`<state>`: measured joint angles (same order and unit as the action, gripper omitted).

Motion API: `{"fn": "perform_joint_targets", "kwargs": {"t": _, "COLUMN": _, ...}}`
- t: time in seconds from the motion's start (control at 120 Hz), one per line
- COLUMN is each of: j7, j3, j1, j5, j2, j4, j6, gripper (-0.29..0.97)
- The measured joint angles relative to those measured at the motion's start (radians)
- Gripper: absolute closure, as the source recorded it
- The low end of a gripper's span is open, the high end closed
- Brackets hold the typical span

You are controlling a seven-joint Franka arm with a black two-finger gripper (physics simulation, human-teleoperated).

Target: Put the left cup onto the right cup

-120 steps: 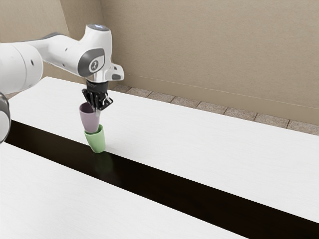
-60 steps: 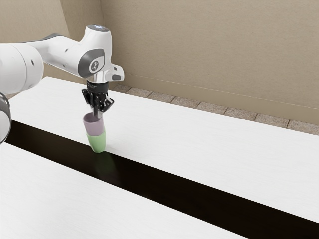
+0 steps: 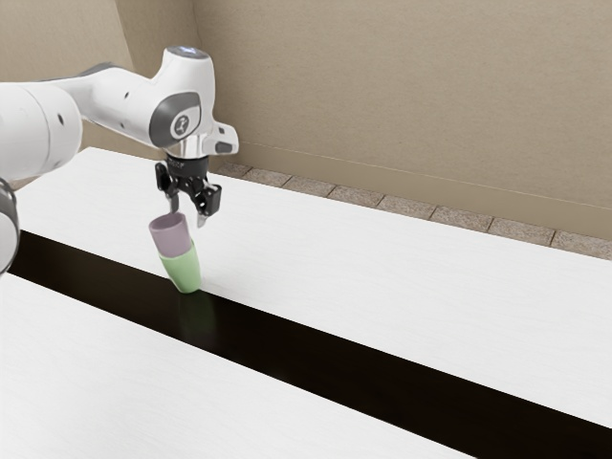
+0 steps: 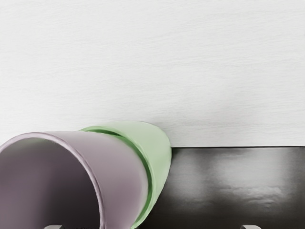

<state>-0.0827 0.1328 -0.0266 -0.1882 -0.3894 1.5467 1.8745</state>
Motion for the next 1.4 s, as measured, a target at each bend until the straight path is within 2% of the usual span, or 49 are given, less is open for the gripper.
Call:
{"fn": "perform_joint_targets", "kwargs": {"t": 0.6, "j7": -0.002, "j3": -0.034, "j1": -0.002, "j5": 0.004, "j2": 0.08, "j4": 0.008, "j6": -0.036, "gripper": 0.03}}
{"fn": "perform_joint_targets", "kwargs": {"t": 0.9, "j7": -0.001, "j3": -0.042, "j1": -0.018, "j5": 0.054, "j2": 0.159, "j4": 0.026, "j6": -0.091, "gripper": 0.01}}
{"fn": "perform_joint_targets", "kwargs": {"t": 1.092, "j7": -0.001, "j3": -0.081, "j1": -0.008, "j5": 0.073, "j2": 0.241, "j4": 0.073, "j6": -0.125, "gripper": 0.0}}
{"fn": "perform_joint_targets", "kwargs": {"t": 1.4, "j7": 0.0, "j3": -0.097, "j1": 0.001, "j5": 0.121, "j2": 0.304, "j4": 0.105, "j6": -0.168, "gripper": 0.0}}
